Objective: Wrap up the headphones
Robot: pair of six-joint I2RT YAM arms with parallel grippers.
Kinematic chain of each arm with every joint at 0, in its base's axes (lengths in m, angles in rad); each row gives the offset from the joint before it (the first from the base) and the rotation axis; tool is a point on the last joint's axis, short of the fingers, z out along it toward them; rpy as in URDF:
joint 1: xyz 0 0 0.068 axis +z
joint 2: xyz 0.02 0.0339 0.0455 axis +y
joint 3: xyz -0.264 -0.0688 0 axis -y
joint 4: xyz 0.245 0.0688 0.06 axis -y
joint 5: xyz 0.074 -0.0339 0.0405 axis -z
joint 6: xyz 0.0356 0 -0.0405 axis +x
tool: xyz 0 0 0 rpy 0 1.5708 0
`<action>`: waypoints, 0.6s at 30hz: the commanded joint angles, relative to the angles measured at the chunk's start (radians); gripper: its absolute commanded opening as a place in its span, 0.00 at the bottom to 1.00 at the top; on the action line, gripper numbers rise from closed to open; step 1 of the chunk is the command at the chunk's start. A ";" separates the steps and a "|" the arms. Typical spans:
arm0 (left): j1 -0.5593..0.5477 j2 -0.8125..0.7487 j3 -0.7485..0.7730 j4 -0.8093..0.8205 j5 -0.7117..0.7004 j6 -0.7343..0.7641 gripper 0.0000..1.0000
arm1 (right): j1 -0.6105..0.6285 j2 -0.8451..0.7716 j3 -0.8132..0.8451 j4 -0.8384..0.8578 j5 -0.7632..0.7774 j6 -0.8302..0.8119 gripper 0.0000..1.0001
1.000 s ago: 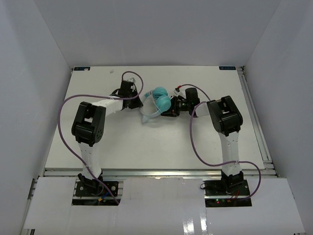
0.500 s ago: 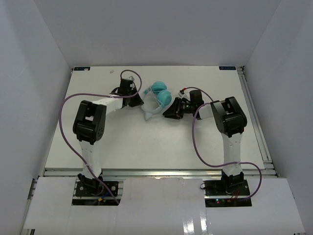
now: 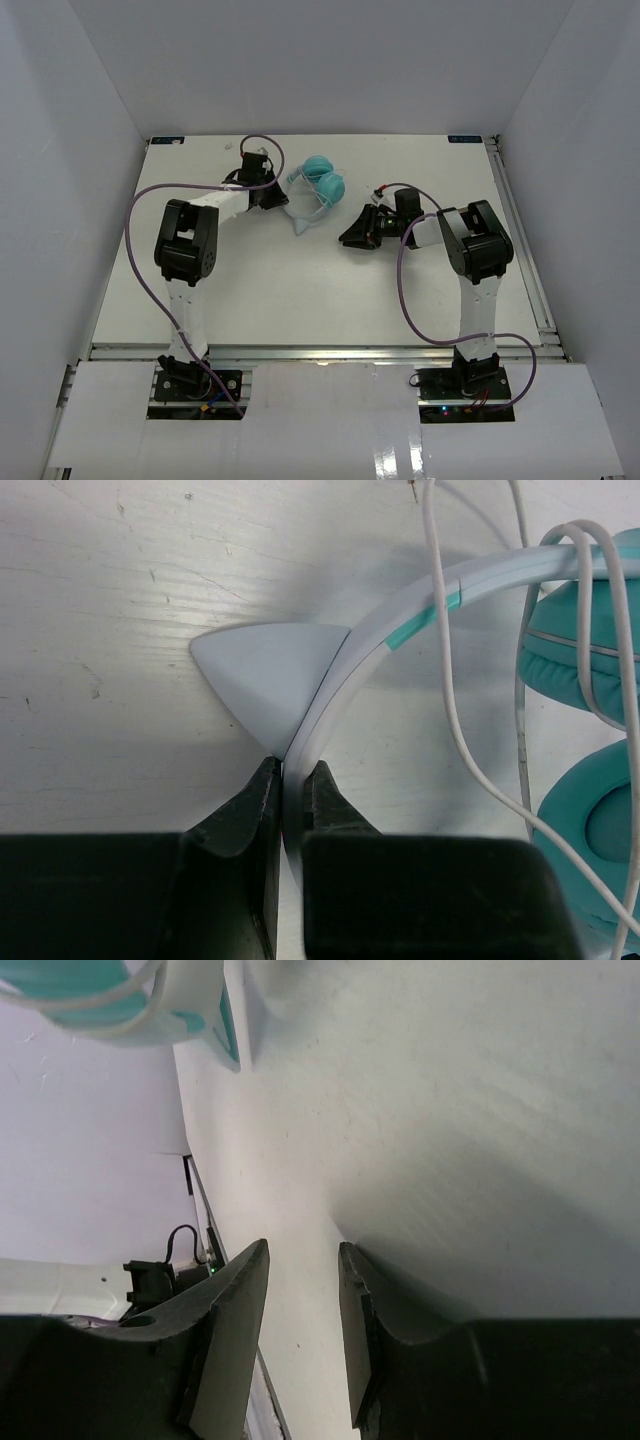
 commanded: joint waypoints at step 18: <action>0.008 0.051 0.215 -0.304 -0.109 0.135 0.32 | -0.046 -0.187 -0.110 -0.032 -0.021 -0.066 0.42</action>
